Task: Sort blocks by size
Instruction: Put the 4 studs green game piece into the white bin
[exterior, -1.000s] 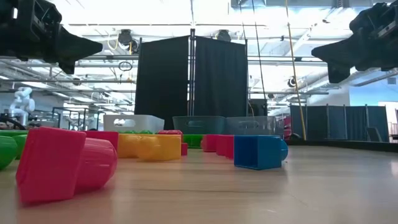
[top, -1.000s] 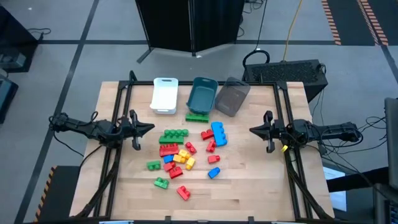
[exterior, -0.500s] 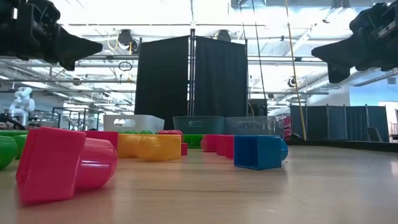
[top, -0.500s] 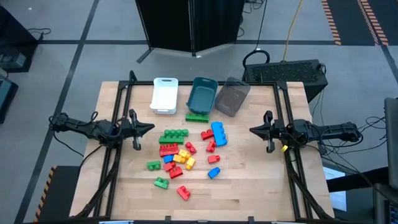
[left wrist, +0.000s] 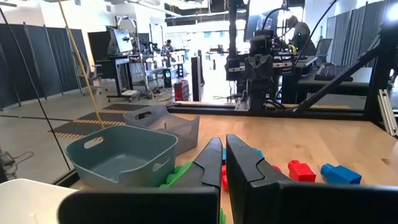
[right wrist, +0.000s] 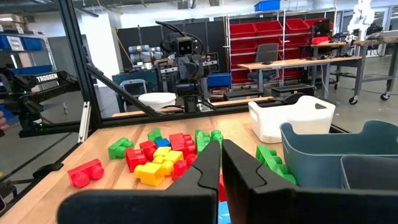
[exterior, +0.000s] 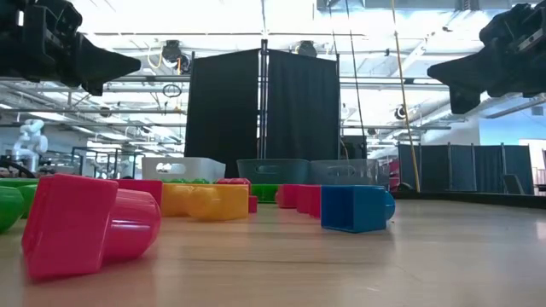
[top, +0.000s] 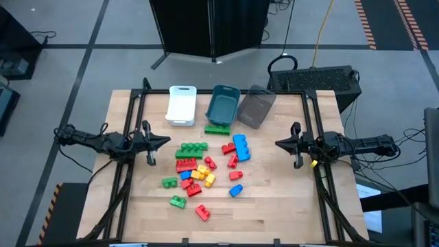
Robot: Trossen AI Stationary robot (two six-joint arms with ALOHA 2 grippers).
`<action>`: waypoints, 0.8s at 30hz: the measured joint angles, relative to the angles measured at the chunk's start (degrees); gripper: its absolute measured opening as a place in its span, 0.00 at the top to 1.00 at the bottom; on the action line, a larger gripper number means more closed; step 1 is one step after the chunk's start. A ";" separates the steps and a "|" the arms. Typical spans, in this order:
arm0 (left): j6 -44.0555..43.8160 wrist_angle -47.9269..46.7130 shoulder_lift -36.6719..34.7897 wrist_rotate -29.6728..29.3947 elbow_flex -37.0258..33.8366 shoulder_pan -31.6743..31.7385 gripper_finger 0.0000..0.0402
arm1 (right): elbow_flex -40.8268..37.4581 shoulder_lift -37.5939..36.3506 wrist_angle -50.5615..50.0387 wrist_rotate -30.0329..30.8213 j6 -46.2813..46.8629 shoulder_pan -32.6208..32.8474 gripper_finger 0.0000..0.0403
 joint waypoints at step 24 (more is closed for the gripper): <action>-3.73 0.48 2.00 -4.70 0.02 0.30 0.99 | 0.02 0.00 7.37 2.85 3.79 -0.04 1.00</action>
